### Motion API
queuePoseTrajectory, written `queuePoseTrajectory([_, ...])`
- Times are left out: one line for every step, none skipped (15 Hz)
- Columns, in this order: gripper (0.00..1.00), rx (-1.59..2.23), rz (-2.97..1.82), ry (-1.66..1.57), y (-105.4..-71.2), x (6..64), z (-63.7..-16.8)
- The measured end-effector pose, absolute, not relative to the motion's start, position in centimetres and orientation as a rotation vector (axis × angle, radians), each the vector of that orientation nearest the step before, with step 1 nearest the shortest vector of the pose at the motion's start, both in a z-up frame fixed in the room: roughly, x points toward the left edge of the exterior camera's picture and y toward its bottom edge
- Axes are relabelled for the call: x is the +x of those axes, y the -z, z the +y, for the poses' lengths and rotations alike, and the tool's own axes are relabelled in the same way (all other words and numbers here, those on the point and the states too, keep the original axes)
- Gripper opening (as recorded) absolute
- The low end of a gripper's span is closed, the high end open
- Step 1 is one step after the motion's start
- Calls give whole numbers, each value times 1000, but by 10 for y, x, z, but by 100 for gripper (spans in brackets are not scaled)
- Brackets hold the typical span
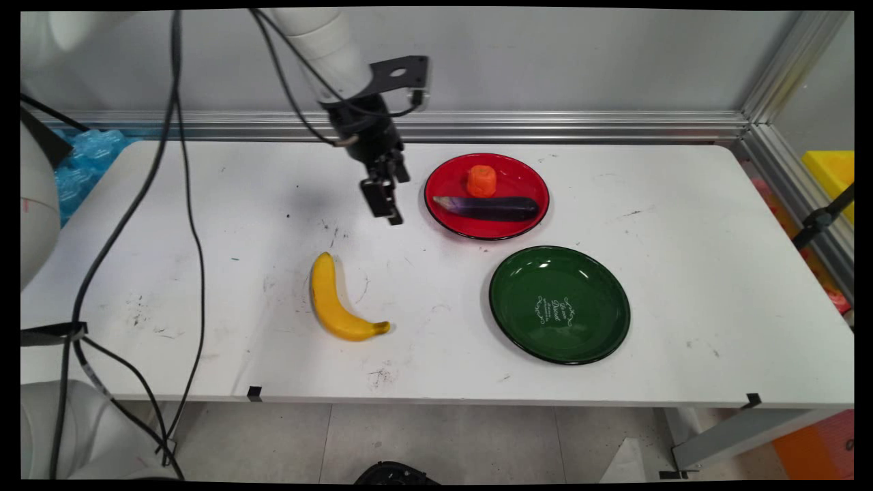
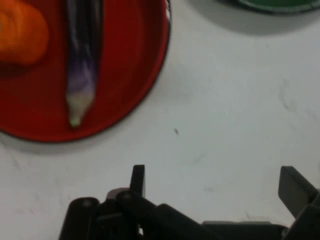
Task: Pick up the eggplant from the red plate
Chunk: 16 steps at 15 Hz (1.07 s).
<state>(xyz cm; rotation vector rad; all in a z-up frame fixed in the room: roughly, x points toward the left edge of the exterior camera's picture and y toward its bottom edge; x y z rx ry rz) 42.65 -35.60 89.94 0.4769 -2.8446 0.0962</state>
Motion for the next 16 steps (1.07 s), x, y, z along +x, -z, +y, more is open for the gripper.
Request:
queuePoseTrajectory([100, 474, -2837, -108, -896, 421, -364])
queuePoseTrajectory([100, 472, -2831, -117, -892, 416, -371])
queuePoseTrajectory([100, 469, -2828, -126, -889, 412, -375])
queuePoseTrajectory([100, 464, -2823, -139, -886, 408, -383])
queuePoseTrajectory([100, 458, -2815, -156, -881, 402, -391])
queuePoseTrajectory([100, 453, -2806, -173, -876, 397, -400])
queuePoseTrajectory([100, 449, -2797, -185, -871, 393, -407])
queuePoseTrajectory([100, 444, -2791, -192, -867, 389, -412])
queuePoseTrajectory([100, 437, -2783, -203, -862, 385, -419])
queuePoseTrajectory([100, 427, -2776, -213, -855, 381, -428])
queuePoseTrajectory([100, 420, -2769, -221, -849, 378, -435])
queuePoseTrajectory([100, 414, -2764, -227, -844, 375, -440])
queuePoseTrajectory([100, 408, -2757, -234, -838, 371, -447])
queuePoseTrajectory([100, 404, -2750, -239, -832, 368, -453])
queuePoseTrajectory([100, 400, -2743, -244, -824, 365, -460])
queuePoseTrajectory([100, 398, -2735, -247, -817, 362, -466])
